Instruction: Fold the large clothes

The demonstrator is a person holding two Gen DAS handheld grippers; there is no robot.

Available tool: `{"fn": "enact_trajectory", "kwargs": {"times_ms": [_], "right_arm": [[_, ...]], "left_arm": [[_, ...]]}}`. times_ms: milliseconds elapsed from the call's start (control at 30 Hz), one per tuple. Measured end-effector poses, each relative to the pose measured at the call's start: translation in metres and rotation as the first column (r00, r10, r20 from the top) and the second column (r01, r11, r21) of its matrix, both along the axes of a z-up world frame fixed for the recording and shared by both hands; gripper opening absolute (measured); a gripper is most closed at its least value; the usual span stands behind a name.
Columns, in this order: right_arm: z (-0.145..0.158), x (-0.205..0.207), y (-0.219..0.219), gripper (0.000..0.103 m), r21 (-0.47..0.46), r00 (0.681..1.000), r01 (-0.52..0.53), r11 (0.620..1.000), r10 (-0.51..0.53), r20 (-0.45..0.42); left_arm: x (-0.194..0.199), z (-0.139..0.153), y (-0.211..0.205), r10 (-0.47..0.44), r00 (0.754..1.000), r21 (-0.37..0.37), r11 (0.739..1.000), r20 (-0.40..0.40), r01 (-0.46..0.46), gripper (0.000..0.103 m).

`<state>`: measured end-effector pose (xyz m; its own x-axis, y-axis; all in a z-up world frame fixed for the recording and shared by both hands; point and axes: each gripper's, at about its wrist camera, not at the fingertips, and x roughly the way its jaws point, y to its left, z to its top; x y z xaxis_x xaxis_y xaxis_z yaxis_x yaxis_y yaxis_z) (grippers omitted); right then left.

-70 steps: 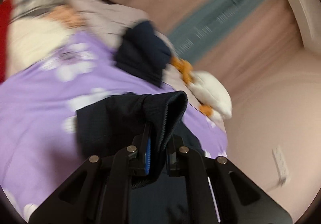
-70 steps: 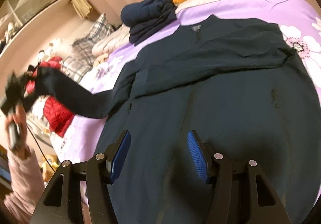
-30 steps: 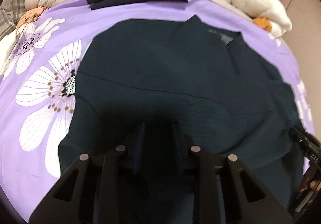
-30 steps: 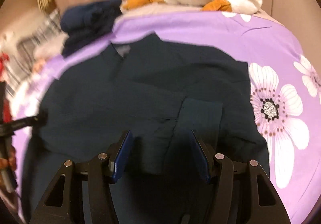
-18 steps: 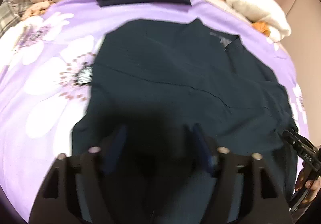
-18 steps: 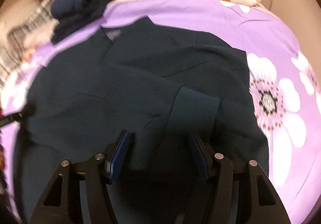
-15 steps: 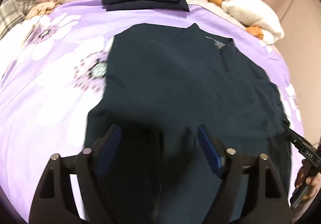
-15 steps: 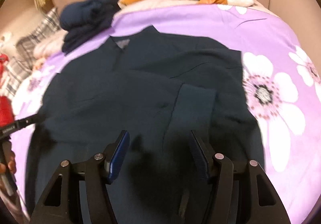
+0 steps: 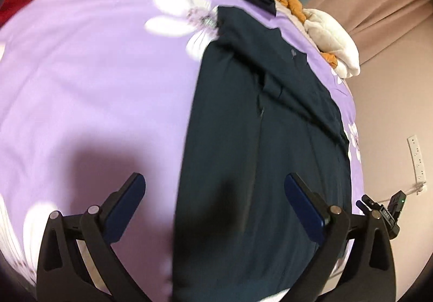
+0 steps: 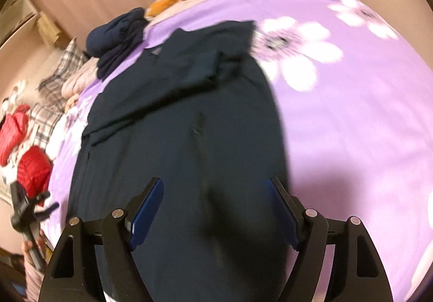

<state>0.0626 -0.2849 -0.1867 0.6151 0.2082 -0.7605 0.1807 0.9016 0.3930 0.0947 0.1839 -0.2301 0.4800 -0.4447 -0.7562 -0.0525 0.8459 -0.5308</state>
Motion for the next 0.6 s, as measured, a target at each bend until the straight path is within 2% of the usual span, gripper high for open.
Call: {"fn": "enact_trajectory", "kwargs": {"times_ms": [67, 233, 333, 467, 600], "right_arm": [[-0.005, -0.010, -0.008, 0.077, 0.014, 0.999, 0.028, 1.000, -0.028, -0.016], [-0.019, -0.031, -0.018, 0.077, 0.072, 0.997, 0.064, 0.995, -0.060, -0.052], [-0.030, -0.041, -0.016, 0.077, 0.112, 0.996, 0.056, 0.992, -0.048, -0.076], [-0.043, -0.049, -0.008, 0.077, 0.151, 0.994, 0.016, 0.988, 0.001, -0.110], [-0.045, -0.055, -0.001, 0.078, 0.185, 0.993, -0.024, 0.983, 0.044, -0.107]], "left_arm": [[-0.014, -0.006, 0.001, -0.017, 1.000, -0.020, 1.000, -0.011, 0.017, 0.102], [-0.037, -0.020, 0.000, -0.042, 0.999, -0.150, 0.988, -0.012, 0.040, 0.102], [-0.043, -0.023, 0.000, -0.079, 0.997, -0.213, 0.974, -0.005, 0.076, 0.102], [-0.050, -0.024, 0.001, -0.118, 0.993, -0.268, 0.957, -0.004, 0.112, 0.102], [-0.059, -0.027, -0.003, -0.152, 0.988, -0.302, 0.942, -0.004, 0.144, 0.102]]}}
